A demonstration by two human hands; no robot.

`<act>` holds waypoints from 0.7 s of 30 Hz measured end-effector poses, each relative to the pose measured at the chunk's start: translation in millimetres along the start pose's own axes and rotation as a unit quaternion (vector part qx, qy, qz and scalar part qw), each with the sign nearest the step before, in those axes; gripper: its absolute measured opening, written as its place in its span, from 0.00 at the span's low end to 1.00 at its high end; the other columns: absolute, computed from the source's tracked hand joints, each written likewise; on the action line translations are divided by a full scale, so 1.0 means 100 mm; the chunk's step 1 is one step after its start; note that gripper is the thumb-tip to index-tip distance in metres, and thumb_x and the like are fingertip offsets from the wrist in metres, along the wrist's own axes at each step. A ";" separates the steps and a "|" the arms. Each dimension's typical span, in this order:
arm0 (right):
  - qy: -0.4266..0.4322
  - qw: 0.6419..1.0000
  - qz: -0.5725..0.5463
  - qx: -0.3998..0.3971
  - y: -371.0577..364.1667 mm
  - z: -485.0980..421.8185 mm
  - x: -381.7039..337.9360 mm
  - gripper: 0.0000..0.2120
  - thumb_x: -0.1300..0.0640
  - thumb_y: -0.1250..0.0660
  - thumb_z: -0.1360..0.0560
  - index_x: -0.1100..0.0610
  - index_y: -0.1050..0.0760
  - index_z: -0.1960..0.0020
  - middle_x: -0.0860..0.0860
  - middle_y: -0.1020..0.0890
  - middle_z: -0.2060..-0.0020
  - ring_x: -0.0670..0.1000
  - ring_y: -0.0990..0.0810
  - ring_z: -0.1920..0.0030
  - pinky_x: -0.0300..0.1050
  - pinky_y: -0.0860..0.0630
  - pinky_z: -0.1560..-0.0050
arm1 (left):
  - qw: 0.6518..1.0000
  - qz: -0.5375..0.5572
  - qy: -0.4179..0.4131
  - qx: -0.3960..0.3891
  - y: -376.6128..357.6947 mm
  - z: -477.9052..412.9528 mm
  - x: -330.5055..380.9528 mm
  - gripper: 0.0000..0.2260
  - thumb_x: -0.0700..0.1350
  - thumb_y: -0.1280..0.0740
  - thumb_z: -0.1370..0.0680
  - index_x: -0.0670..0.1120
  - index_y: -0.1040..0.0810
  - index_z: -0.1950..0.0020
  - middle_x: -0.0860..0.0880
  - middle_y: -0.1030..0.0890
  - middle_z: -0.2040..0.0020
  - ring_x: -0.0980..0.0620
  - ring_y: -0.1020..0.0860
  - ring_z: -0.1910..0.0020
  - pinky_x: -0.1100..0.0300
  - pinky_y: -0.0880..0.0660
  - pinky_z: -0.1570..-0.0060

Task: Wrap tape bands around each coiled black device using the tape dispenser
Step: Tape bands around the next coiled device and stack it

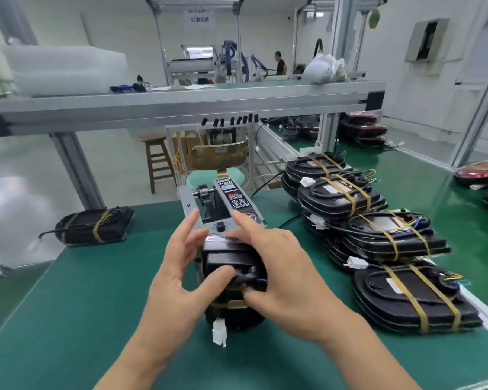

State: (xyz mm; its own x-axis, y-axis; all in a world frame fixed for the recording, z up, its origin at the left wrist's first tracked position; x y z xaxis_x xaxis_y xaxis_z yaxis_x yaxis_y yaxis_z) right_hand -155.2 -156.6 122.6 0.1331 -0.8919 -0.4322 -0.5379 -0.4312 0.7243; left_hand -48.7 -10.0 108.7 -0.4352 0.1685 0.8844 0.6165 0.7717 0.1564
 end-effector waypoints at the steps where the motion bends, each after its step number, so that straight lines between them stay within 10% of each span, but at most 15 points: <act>1: 0.016 1.000 0.007 -0.003 -0.05 -0.04 -0.05 0.45 0.58 0.32 0.35 0.51 0.45 0.20 0.42 0.25 0.32 0.43 0.30 0.33 0.41 0.40 0.29 | 1.000 0.002 -0.002 -0.009 0.03 -0.03 0.02 0.35 0.57 0.27 0.34 0.68 0.34 0.29 0.56 0.21 0.38 0.57 0.24 0.36 0.61 0.29 0.35; 13: 0.065 0.996 -0.064 -0.007 -0.22 -0.23 -0.22 0.38 0.50 0.27 0.30 0.49 0.37 0.23 0.41 0.29 0.29 0.42 0.38 0.25 0.46 0.49 0.22 | 0.998 0.016 0.014 0.056 0.23 -0.02 -0.09 0.20 0.56 0.28 0.35 0.61 0.23 0.43 0.54 0.17 0.50 0.51 0.18 0.50 0.56 0.23 0.47; 18: -0.230 0.895 -0.308 0.228 -0.16 -0.16 0.25 0.05 0.61 0.30 0.25 0.54 0.18 0.51 0.48 0.18 0.55 0.45 0.21 0.56 0.42 0.25 0.49 | 0.997 0.005 0.020 0.079 0.39 0.00 -0.13 0.18 0.53 0.27 0.33 0.61 0.23 0.44 0.57 0.19 0.55 0.54 0.19 0.54 0.65 0.23 0.51; 21: -0.388 0.831 -0.348 0.196 -0.37 -0.09 0.44 0.08 0.67 0.33 0.24 0.57 0.20 0.58 0.50 0.22 0.66 0.46 0.27 0.70 0.37 0.27 0.68 | 0.997 0.001 0.021 0.078 0.48 0.03 -0.11 0.19 0.55 0.26 0.34 0.60 0.22 0.44 0.58 0.19 0.56 0.55 0.19 0.55 0.66 0.23 0.52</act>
State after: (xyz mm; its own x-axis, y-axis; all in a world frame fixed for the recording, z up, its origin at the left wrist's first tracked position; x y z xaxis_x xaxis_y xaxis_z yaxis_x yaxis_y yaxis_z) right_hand -121.8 -181.0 81.3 0.0303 -0.0241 -0.9993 -0.8051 -0.5931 -0.0101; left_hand -16.0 27.3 104.8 -0.4038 0.1467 0.9030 0.5072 0.8574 0.0875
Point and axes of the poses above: each hand's wrist, its own z-axis away from the middle knuckle, its own y-axis out of the back of the hand, x = y × z, the point moved 1 cm from there along -z, towards the middle knuckle
